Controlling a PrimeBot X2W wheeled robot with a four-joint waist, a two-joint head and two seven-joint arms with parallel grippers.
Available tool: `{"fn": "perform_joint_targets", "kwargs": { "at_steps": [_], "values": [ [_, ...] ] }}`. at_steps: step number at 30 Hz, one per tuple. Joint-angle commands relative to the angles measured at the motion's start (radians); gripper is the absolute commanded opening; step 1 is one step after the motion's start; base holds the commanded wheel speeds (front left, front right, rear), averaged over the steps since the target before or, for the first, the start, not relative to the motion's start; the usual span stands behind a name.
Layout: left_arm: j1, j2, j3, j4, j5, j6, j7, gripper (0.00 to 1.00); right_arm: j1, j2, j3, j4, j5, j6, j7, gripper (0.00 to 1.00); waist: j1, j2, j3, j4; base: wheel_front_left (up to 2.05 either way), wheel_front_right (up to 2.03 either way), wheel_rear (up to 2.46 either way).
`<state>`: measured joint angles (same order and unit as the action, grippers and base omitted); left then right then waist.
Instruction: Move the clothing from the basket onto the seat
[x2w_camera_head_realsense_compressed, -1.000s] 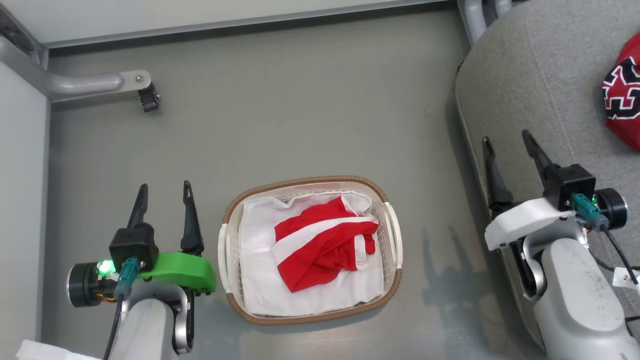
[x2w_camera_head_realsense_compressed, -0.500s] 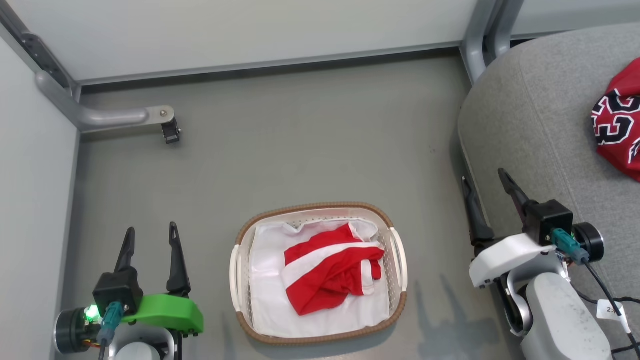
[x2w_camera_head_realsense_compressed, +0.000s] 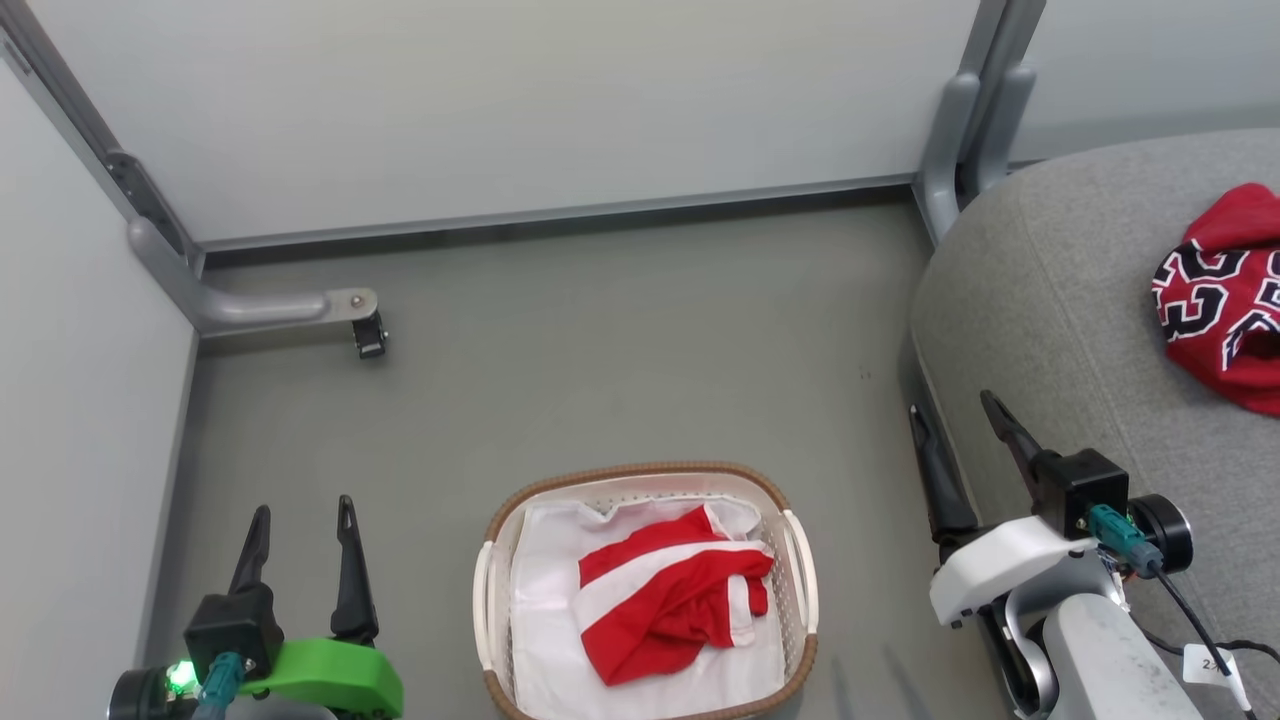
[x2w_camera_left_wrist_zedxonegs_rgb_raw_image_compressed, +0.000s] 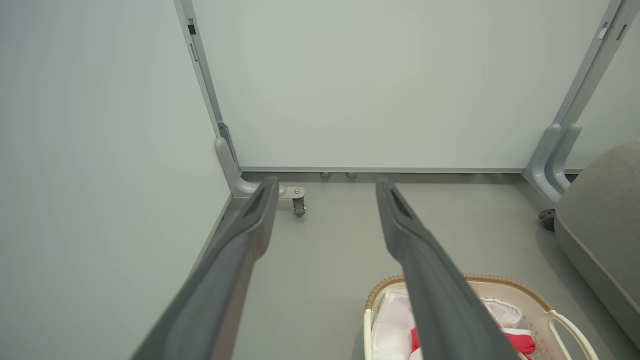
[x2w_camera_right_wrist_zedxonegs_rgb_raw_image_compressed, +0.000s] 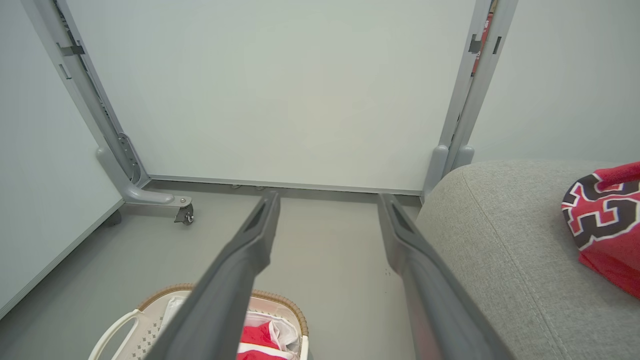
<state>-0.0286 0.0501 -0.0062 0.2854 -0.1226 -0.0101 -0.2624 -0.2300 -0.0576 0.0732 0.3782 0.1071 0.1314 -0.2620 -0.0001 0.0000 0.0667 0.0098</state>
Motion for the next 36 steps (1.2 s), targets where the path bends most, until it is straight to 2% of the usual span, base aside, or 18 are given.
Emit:
{"fn": "perform_joint_targets", "kwargs": {
  "at_steps": [1, 17, 36],
  "values": [
    [0.020, 0.002, 0.000, -0.007, -0.007, -0.005, -0.004, 1.00, 0.017, -0.003, -0.001, -0.003, 0.011, -0.001, -0.004, 1.00, 0.0001, 0.0000, -0.022, 0.002, 0.00, 0.00, 0.00],
    [0.049, 0.001, 0.003, -0.020, -0.024, -0.004, -0.003, 1.00, 0.040, 0.001, 0.002, -0.014, 0.015, -0.001, -0.004, 1.00, 0.0001, 0.0000, -0.047, 0.003, 0.00, 0.00, 0.00],
    [-0.025, 0.002, -0.051, 0.003, -0.039, 0.003, -0.004, 1.00, -0.052, 0.001, 0.018, -0.043, 0.026, -0.001, -0.004, 1.00, 0.0001, 0.0000, 0.096, -0.051, 0.00, 0.00, 0.00]
  ]
}}
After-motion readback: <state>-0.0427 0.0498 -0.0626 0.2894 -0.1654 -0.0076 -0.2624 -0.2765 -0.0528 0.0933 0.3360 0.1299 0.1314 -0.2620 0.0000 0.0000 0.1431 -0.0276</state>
